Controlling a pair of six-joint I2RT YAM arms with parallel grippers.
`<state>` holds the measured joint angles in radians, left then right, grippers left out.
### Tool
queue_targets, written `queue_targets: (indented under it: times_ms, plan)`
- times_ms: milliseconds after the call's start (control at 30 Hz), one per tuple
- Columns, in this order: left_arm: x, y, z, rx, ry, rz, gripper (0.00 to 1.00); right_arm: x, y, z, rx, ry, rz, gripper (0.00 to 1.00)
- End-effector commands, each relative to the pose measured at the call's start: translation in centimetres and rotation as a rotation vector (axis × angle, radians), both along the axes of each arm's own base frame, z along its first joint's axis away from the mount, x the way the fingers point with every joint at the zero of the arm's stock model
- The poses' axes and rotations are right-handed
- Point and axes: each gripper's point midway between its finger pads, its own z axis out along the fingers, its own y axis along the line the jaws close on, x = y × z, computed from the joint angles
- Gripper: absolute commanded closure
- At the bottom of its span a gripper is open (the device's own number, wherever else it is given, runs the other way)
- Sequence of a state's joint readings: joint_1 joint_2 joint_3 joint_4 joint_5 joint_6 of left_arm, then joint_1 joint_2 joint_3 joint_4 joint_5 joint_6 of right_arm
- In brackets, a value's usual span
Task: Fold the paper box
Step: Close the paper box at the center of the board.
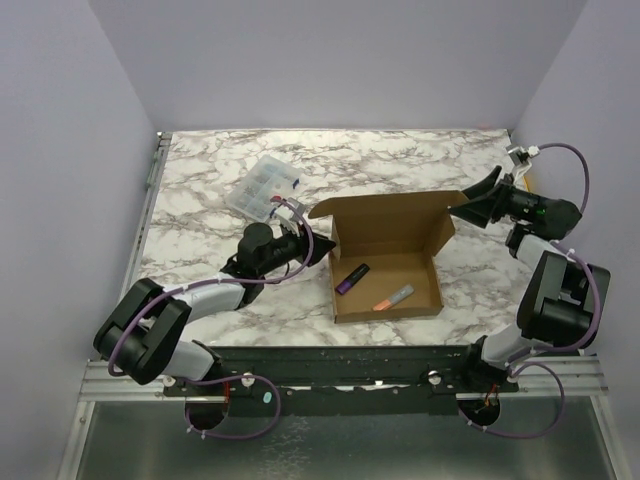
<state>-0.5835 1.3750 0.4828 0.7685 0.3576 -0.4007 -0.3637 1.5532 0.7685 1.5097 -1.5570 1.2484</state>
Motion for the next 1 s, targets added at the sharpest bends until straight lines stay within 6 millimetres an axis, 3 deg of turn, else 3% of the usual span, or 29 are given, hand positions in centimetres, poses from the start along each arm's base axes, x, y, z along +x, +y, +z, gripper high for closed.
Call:
queue_targets:
  times_ms: [0, 200, 400, 567, 700, 833, 967]
  plan:
    - [0.1, -0.7, 1.3, -0.021, -0.049, -0.06, 0.65, -4.7, -0.8, -2.3, -0.328, -0.217, 0.157, 0.2]
    - [0.1, -0.4, 1.4, -0.023, -0.054, -0.059, 0.65, -6.6, -0.4, -2.2, -0.336, -0.227, 0.138, 0.21]
    - [0.0, -0.3, 1.5, -0.028, -0.05, -0.058, 0.65, -6.7, -3.8, -3.0, -0.333, -0.165, -0.016, 0.25]
    - [-0.1, -0.1, 1.5, -0.03, -0.053, -0.059, 0.65, -7.8, -3.9, -3.0, -0.354, -0.19, -0.05, 0.26]
    - [-0.2, 0.0, 1.8, -0.034, -0.061, -0.059, 0.65, -8.0, -5.4, -3.2, -0.37, -0.2, -0.124, 0.4]
    - [-0.3, 0.0, 1.8, -0.033, -0.061, -0.066, 0.65, -7.6, -6.7, -4.8, -0.34, -0.161, -0.16, 0.66]
    - [-0.2, 0.0, 1.8, -0.034, -0.06, -0.068, 0.65, -7.6, -6.3, -6.4, -0.32, -0.17, -0.132, 0.72]
